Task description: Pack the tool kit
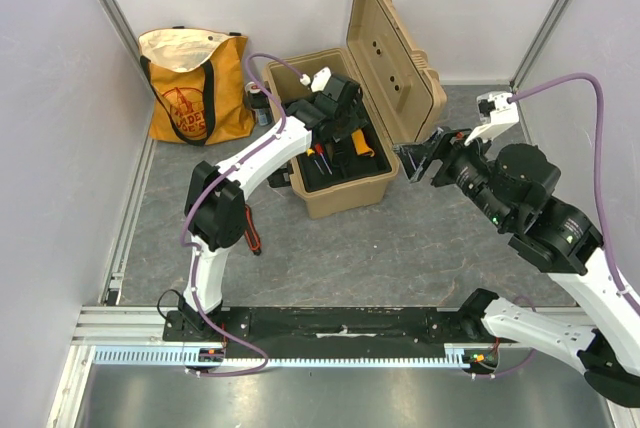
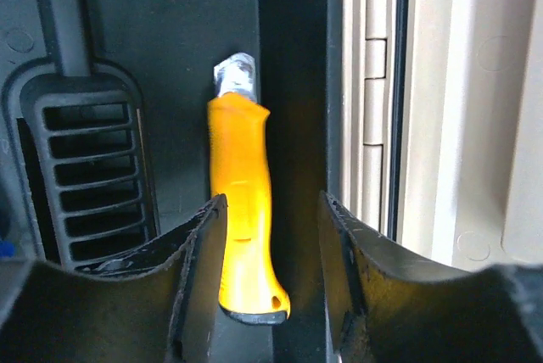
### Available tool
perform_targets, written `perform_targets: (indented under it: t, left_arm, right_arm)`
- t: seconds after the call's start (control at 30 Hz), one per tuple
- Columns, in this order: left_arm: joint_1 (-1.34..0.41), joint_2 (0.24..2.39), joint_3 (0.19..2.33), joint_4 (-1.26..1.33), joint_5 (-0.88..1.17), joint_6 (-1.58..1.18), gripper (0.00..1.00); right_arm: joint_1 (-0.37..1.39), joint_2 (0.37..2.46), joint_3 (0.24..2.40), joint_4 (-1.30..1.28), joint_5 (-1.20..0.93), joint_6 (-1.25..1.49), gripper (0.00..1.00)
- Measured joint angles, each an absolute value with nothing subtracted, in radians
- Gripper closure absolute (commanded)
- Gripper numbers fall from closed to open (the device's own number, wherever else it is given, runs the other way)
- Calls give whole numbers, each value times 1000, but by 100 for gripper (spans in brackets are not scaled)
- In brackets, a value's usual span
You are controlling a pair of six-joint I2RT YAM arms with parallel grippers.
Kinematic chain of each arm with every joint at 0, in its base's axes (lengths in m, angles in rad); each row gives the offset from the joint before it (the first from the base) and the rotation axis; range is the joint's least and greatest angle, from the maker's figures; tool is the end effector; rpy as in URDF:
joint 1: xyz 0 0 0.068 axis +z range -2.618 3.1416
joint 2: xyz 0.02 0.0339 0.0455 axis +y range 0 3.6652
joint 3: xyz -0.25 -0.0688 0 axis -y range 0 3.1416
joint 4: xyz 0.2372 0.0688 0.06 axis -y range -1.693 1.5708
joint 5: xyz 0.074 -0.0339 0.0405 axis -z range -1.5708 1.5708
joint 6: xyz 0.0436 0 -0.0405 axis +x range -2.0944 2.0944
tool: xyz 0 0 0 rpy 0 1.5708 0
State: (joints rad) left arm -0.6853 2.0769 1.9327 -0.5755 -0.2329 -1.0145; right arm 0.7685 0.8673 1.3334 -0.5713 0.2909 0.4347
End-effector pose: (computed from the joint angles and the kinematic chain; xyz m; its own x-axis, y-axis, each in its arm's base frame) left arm 0.3719 -0.2910 0.2807 -0.6783 -0.5127 -0.5263 -0.1792 0.8101 -0.5583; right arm 0.1225 0.1011 0.4522 -0.2625 0.3074 -0.9147 -0.3861 0.8352 0.3915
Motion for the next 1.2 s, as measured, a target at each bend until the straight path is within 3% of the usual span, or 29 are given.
perform_targets:
  t: [0.23,0.63,0.83,1.2]
  left_arm:
    - [-686,2077,1938,-573,-236,-1017,43]
    - [-685,2015,1938,-569,-196,-916,50]
    - [-685,1824,1897,-571,-210,-792,47]
    - [-613,1326,1483,-621,-354,-701,44]
  right_arm:
    - [768,858,1333,-585,295,434,16]
    - [768,859,1333,-586,295,434,16]
    - [768,860,1333,-586,295,434,16]
    - [768,887,1339,-585,293,434,16]
